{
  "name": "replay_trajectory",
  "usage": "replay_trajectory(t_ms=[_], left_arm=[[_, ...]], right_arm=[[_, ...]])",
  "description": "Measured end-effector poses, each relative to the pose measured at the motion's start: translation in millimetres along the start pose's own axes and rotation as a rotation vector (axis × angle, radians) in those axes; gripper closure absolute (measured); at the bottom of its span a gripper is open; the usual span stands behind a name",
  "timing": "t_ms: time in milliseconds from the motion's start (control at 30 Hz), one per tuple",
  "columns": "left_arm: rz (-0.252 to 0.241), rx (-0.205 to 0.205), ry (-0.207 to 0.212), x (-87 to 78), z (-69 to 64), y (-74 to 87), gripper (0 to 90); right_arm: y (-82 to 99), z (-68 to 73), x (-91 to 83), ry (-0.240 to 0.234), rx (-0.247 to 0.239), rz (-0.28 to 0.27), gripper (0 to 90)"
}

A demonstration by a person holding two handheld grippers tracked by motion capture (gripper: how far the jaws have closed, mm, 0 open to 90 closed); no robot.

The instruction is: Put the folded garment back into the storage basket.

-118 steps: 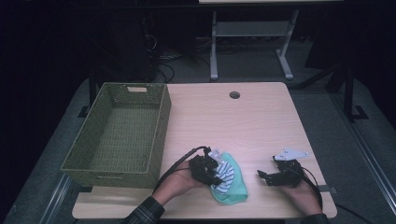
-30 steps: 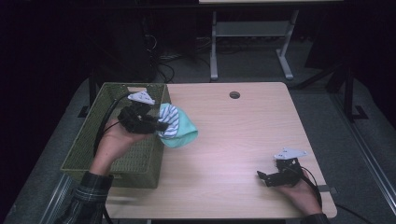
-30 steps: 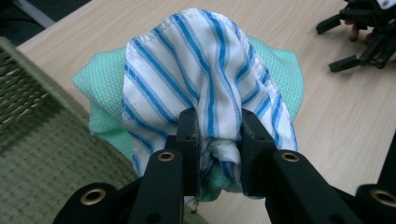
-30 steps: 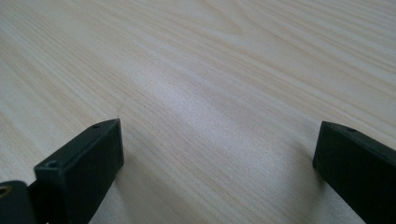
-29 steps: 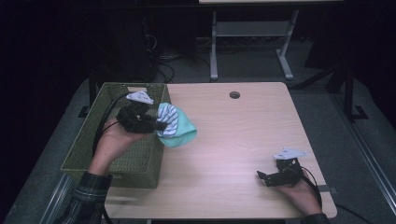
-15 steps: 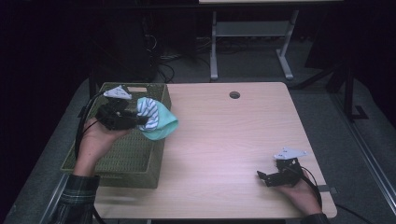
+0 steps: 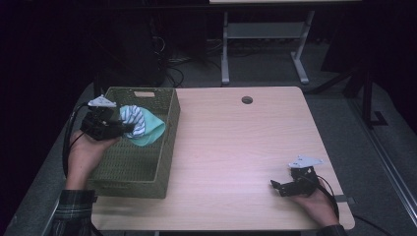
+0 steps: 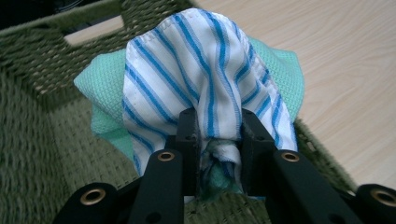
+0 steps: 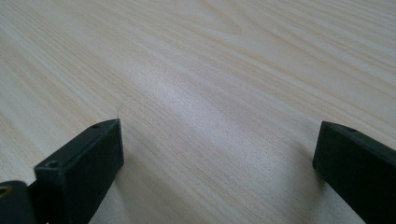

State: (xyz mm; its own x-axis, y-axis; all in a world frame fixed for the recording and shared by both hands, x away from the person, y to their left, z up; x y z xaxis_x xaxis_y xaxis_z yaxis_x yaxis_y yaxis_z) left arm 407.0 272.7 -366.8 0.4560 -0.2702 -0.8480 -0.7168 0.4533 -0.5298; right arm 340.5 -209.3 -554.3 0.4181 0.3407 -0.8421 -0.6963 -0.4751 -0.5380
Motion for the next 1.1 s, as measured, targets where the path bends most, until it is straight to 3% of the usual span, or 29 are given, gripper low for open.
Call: replay_trajectory(t_ms=[200,467,867,1100], left_arm=[[0.020,-0.046,-0.017,14.3,15.0,13.3,72.4],[0.051,-0.077,-0.022,37.3,23.0,26.1,72.4],[0.098,-0.087,-0.032,64.3,30.2,43.0,72.4],[0.119,-0.089,-0.011,78.9,29.2,50.8,72.3]], right_arm=[[0.0,0.0,0.0,0.000,0.000,0.000,1.2],[-0.2,-0.4,0.0,0.002,-0.004,-0.002,1.2],[-0.2,-0.4,0.0,0.001,-0.004,-0.001,1.2],[-0.3,-0.4,0.1,0.001,-0.005,-0.002,1.2]])
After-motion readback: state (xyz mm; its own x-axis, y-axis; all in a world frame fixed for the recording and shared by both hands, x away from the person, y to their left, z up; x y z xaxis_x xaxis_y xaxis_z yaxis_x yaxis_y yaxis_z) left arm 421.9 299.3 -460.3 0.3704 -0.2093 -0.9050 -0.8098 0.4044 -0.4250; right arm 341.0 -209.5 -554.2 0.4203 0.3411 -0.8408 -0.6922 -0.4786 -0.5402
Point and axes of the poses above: each handheld gripper's, and its own axes: x roughly forward along the jaws, y roughly out of its underside, z roughly to its left, the point moved 10 cm from there along x, roughly forward along the jaws, and after that the axes turned 12 degrees about z, right-handed, at the moved point
